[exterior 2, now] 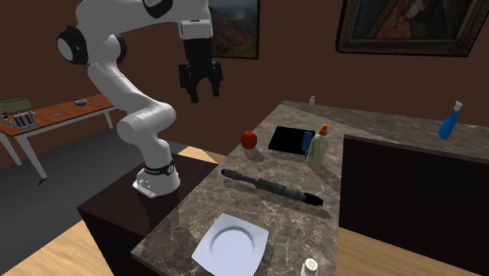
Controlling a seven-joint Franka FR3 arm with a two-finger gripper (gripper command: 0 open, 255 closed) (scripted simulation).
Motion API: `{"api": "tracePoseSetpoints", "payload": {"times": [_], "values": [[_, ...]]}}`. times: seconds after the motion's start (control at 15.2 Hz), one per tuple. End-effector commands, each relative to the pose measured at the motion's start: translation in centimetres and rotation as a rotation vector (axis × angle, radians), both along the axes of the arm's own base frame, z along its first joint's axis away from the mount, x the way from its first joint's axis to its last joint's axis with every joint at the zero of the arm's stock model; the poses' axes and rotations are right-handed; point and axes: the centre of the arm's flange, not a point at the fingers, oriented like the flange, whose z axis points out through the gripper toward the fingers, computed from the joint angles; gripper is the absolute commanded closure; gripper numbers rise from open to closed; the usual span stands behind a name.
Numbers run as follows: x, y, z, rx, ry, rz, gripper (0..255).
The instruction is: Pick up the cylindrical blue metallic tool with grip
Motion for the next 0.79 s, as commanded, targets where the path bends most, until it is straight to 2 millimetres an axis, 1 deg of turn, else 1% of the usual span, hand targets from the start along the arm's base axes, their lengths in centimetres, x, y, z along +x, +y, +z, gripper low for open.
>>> {"api": "tracePoseSetpoints", "payload": {"times": [0.0, 0.73], "values": [[0.0, 0.0, 0.0, 0.000, 0.000, 0.000, 0], [7.7, 3.4, -12.1, 0.067, 0.086, 0.017, 0]]}}
